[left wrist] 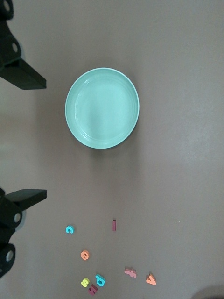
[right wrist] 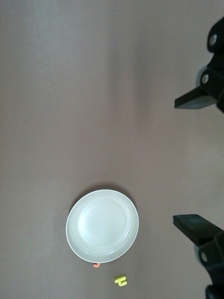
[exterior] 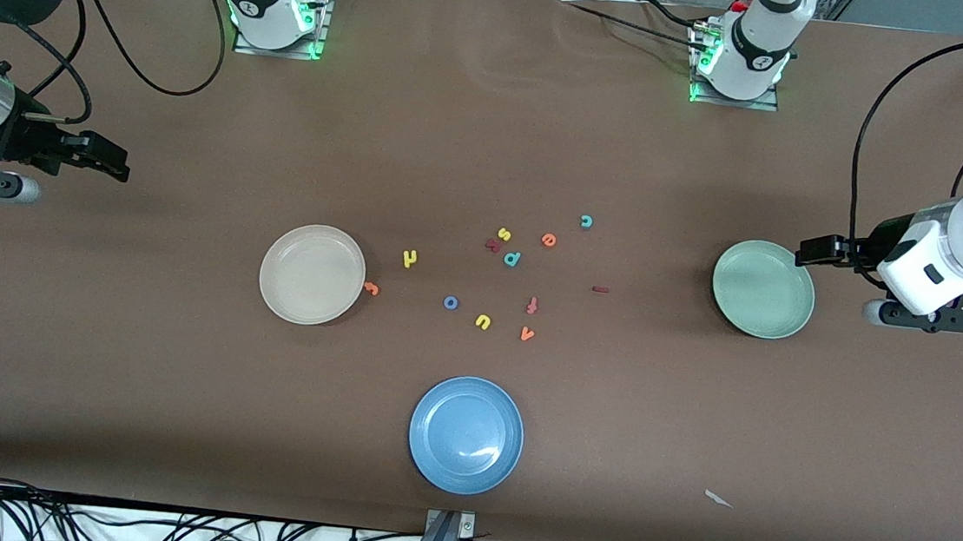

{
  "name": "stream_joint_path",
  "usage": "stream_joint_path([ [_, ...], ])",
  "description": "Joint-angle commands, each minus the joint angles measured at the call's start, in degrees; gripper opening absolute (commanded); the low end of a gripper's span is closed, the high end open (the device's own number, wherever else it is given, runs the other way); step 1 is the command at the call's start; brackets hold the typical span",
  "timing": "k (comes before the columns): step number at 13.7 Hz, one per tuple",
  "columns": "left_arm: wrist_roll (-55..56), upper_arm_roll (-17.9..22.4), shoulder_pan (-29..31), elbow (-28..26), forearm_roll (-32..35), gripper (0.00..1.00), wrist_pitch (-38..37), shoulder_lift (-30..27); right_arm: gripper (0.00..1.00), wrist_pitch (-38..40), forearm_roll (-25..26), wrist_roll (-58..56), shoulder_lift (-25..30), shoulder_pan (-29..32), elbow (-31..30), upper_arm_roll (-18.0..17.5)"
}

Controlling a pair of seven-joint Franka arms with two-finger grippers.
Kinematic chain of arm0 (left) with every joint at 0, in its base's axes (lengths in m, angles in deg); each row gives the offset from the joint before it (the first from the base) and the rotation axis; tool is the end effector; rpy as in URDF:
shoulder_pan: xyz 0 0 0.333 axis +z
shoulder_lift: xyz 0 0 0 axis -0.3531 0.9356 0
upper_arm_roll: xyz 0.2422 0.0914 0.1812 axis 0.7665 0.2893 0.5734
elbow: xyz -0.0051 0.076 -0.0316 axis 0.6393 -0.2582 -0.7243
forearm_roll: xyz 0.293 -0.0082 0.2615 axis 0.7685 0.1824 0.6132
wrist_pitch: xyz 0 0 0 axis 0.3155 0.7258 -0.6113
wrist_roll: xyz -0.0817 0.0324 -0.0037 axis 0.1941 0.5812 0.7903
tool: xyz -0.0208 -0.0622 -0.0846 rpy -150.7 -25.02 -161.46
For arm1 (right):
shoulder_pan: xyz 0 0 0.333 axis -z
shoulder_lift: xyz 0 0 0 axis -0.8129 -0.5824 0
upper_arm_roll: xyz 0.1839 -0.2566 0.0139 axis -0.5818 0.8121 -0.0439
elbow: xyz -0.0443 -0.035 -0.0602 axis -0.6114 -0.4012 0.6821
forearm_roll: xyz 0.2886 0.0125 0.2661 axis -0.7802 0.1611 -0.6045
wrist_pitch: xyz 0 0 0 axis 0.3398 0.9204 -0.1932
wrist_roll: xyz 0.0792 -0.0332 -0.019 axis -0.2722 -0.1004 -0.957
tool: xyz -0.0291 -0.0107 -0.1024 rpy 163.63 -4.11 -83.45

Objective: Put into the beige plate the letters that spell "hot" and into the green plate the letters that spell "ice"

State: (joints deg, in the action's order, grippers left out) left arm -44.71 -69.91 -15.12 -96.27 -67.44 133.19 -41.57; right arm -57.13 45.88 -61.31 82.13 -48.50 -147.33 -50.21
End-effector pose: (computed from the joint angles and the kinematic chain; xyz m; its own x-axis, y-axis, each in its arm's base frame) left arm 0.6089 -0.0249 0.4925 0.9764 0.0110 -0.2157 0.0331 -0.9945 0.0992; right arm 0.5842 0.0085 0.5395 0.9976 0.0031 -0.0690 0.0036 -1.0000 0.0073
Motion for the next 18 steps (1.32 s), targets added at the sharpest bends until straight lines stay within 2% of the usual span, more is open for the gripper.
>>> stream_joint_path([
  [1,-1.4,0.0,0.0,-0.4,-0.6,0.94,0.2,-0.4,1.0,2.0,0.0,-1.0,-0.8,-0.1,2.1,0.2],
  [12,-1.5,0.1,0.0,-0.4,-0.5,0.93,0.2,-0.4,1.0,1.1,-0.9,-0.1,-1.7,-0.6,2.2,0.2],
  [15,-1.4,-0.1,0.0,-0.4,5.1,0.93,0.2,-0.7,1.0,1.3,-1.1,-1.0,-1.7,-0.2,3.2,0.6],
  [18,-1.4,-0.1,0.0,-0.3,5.3,0.93,0.3,-0.9,1.0,1.8,-1.1,-1.0,-1.7,-0.3,4.0,0.6],
])
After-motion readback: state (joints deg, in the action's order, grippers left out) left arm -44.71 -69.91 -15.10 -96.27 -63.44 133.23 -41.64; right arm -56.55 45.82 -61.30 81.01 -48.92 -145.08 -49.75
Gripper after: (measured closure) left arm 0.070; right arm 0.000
